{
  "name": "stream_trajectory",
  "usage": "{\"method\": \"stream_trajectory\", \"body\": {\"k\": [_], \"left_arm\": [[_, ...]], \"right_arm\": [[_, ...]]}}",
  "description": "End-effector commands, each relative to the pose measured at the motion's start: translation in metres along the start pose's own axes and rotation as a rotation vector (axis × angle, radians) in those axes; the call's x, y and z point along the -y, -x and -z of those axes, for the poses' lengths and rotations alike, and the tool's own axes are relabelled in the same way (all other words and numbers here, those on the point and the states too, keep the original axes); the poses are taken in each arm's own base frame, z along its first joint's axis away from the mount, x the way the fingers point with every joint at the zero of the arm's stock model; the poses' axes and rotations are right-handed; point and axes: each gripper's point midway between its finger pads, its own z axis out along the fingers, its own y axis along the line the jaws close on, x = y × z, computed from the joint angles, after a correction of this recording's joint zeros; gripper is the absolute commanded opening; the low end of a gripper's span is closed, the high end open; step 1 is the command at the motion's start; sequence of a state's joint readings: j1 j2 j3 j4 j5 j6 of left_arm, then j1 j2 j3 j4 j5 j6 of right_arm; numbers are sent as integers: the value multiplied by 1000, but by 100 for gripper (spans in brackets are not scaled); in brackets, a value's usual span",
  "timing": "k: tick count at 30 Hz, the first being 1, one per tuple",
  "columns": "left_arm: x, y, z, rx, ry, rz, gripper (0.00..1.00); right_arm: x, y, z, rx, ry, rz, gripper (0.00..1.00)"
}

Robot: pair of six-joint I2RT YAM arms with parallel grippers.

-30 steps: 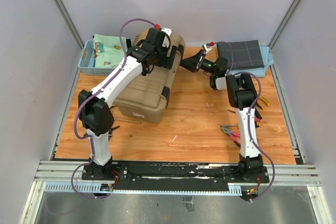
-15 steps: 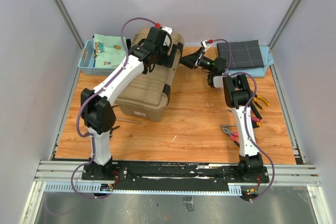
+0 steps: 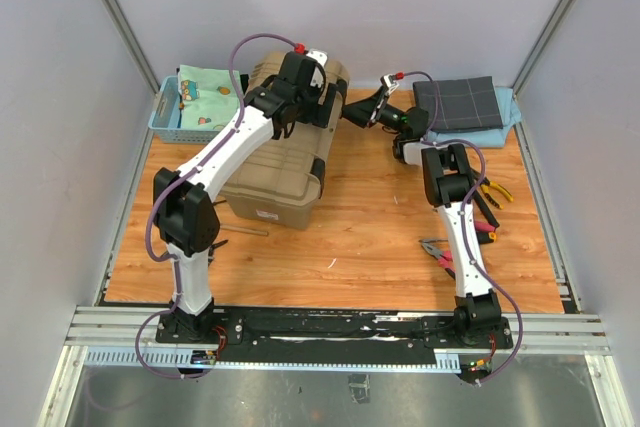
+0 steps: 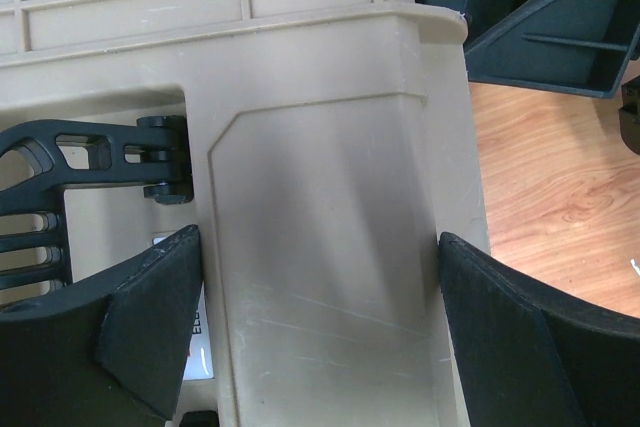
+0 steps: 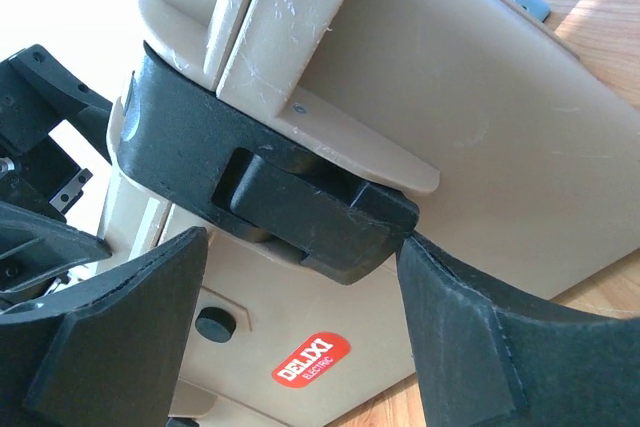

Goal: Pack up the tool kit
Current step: Open the toolbox at the center of the board.

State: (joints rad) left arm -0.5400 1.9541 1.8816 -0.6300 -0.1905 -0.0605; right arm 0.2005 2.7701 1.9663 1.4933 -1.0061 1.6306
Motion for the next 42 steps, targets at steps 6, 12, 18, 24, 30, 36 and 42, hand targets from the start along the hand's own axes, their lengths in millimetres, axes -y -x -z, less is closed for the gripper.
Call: {"method": "stream_trajectory", "body": {"k": [6, 12, 18, 24, 30, 36, 42], "left_arm": [[59, -154, -18, -479, -254, -212, 85], [59, -155, -18, -480, -250, -213, 85], [59, -159, -17, -490, -252, -214, 85], [57, -157, -15, -485, -242, -219, 85], [56, -158, -15, -486, -239, -215, 85], [54, -157, -13, -480, -225, -217, 85], [49, -156, -14, -475, -202, -218, 85]], "right_arm": [[-116, 33, -47, 81, 198, 296, 71], [-142, 43, -42, 91, 197, 365, 69], [-141, 60, -28, 144, 171, 374, 66], [-155, 65, -24, 157, 166, 396, 65], [-180, 69, -19, 163, 166, 451, 65], [-193, 73, -14, 170, 165, 467, 64], [-210, 69, -5, 170, 146, 501, 65]]}}
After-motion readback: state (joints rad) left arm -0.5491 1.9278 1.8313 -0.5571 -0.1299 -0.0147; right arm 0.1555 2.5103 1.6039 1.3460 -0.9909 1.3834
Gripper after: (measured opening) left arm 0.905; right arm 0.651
